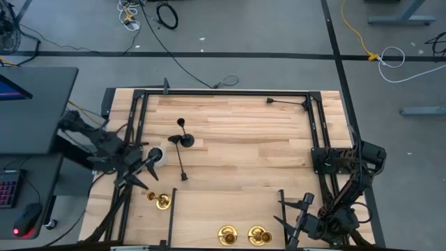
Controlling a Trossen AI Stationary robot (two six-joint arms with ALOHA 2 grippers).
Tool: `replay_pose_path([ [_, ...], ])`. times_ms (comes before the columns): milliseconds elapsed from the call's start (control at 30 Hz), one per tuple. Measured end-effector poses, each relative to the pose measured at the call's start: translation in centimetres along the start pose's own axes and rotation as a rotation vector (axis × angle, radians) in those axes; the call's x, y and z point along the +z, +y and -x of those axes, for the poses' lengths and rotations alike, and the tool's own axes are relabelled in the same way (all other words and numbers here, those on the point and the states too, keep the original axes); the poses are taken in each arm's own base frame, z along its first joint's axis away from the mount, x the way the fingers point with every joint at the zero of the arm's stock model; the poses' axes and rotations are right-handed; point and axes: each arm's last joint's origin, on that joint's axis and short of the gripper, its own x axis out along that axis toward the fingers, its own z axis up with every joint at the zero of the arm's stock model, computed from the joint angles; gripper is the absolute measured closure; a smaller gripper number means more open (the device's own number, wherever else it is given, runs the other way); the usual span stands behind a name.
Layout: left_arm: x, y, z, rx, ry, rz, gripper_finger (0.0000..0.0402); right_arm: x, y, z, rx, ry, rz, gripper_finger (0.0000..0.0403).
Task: Pick & Place candle stick holders
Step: Put the yellow candlestick on the shelf
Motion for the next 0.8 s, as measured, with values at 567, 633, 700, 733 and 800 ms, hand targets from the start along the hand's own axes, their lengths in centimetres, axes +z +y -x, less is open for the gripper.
replay_pose_path([
  [567,-1.4,-2.8,-2.3,-0.006,0.082,-0.068,0.0191,-0.3,0.2,0.0,0.0,0.0,0.048,0.0167],
  [633,-1.6,-3.0,-2.5,-0.006,0.094,-0.071,0.0191,-0.3,0.2,0.0,0.0,0.0,0.049,0.0167],
  [700,-1.8,-3.2,-2.6,0.011,0.106,-0.073,0.0191,-0.3,0.2,0.0,0.0,0.0,0.049,0.0167],
  [733,-1.9,-3.2,-2.7,0.024,0.111,-0.076,0.0191,-0.3,0.2,0.0,0.0,0.0,0.049,0.0167],
  [800,-2.1,-3.3,-2.8,0.051,0.118,-0.077,0.0191,-0.3,0.2,0.0,-0.001,0.0,0.05,0.0167],
])
